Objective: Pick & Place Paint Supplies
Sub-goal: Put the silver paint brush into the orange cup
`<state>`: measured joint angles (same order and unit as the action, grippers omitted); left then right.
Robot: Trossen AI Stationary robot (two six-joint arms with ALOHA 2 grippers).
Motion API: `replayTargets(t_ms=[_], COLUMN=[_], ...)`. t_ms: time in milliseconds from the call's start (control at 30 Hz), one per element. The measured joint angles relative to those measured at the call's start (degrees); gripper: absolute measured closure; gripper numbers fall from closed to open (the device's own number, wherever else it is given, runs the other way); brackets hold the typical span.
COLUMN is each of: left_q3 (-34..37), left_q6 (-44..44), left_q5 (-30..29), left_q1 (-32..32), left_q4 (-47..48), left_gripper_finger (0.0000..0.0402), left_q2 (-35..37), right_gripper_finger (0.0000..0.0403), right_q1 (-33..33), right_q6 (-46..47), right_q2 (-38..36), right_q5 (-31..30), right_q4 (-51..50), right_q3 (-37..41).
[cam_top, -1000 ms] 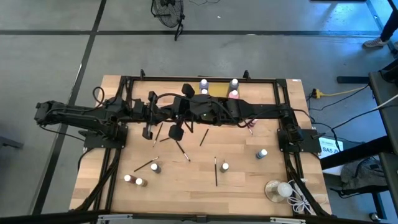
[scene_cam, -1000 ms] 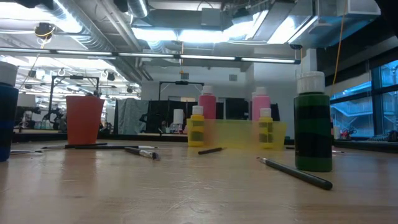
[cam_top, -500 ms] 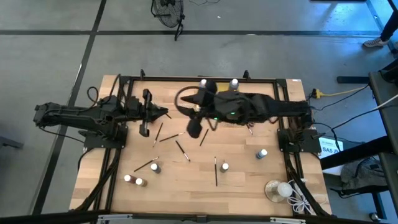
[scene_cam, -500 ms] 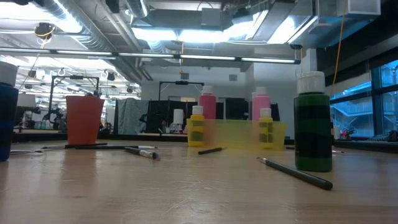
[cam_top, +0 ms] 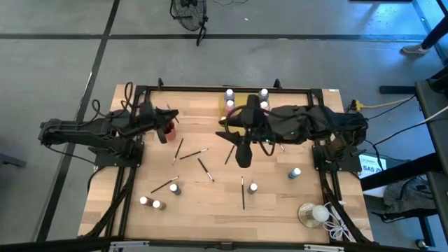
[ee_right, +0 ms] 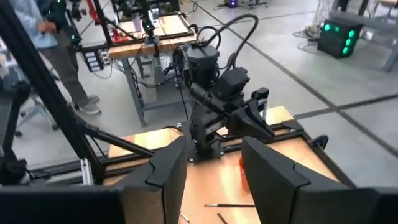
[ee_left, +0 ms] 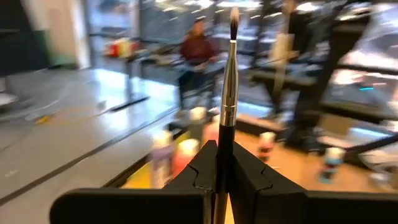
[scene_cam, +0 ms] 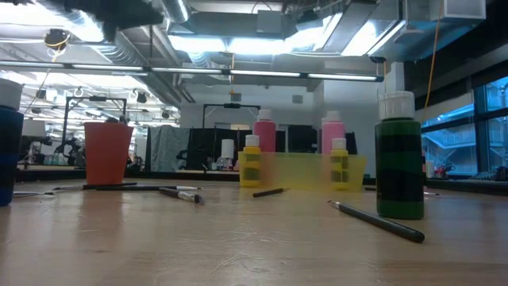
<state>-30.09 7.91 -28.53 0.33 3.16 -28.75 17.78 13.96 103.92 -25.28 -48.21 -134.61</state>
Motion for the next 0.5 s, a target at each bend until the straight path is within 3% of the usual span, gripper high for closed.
replayTargets(t_ms=[133, 300, 500], left_q3=[0.00, 1.34, 5.05], left_q6=[1.12, 8.50, 16.82], left_q5=[-9.20, -20.61, -33.97], left_q1=[-1.92, -7.12, -15.15], left_q4=[5.53, 13.58, 14.19], left_gripper_finger=[0.0389, 0.0389, 0.0389], left_q2=[2.54, 4.35, 3.79], right_gripper_finger=[0.0247, 0.0247, 0.0247], right_q1=[-0.05, 0.04, 1.04], right_q6=[-3.73, -3.48, -4.16], right_q2=[0.00, 0.00, 0.00], right_q5=[-0.01, 1.82, 6.10], right_q4=[1.32, 1.67, 0.73], right_q3=[0.00, 0.00, 0.00])
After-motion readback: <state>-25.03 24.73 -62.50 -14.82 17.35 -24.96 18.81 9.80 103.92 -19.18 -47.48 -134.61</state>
